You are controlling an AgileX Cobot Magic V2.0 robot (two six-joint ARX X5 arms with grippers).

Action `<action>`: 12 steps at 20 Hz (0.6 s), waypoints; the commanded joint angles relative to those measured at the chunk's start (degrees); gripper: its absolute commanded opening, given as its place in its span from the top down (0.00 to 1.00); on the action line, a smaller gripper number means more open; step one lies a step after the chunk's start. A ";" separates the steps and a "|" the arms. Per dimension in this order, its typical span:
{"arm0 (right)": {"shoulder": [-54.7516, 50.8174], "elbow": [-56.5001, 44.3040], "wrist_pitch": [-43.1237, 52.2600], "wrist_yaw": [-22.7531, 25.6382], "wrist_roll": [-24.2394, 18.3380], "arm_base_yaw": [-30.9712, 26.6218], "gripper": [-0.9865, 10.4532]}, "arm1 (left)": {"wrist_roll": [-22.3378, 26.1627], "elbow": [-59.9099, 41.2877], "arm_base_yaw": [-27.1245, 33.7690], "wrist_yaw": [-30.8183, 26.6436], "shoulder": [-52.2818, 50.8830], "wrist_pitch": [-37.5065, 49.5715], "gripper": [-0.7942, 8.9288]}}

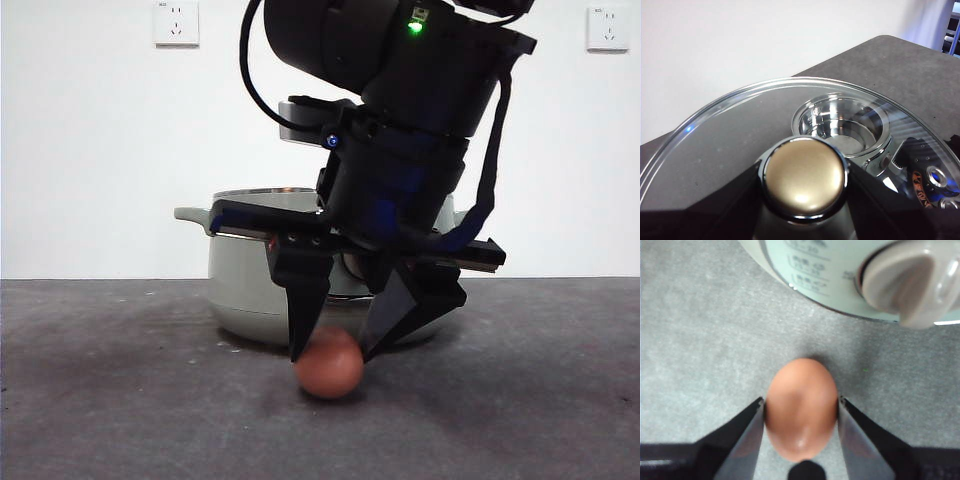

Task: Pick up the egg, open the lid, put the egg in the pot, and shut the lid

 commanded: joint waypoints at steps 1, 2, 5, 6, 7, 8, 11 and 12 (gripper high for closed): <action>0.46 -0.61 0.07 -0.15 -0.17 0.61 0.92 | -0.26 0.68 0.17 0.22 -0.66 2.38 0.93; -0.17 -0.59 -0.02 -0.50 -0.70 0.85 0.92 | -0.26 0.68 0.17 0.22 -0.66 2.40 0.93; -3.72 -0.59 -0.17 -3.06 -1.11 3.23 0.92 | -0.26 0.68 0.17 0.22 -0.66 2.43 0.93; -5.68 -0.59 -0.44 -4.22 -1.14 4.24 0.92 | -0.26 0.68 0.17 0.22 -0.66 2.43 0.93; -7.67 -0.57 -0.57 -5.20 -1.18 5.44 0.92 | -0.26 0.68 0.17 0.22 -0.63 2.45 0.93; -9.81 -0.46 -0.90 -6.10 -1.33 6.71 0.92 | -0.26 0.68 0.17 0.22 -0.61 2.51 0.93; -16.33 1.75 -4.04 -6.36 -3.54 9.88 0.92 | -0.26 0.68 0.17 0.22 -0.61 2.60 0.93; -18.14 3.45 -5.46 -6.10 -4.96 10.25 0.92 | -0.26 0.68 0.17 0.22 -0.61 2.62 0.93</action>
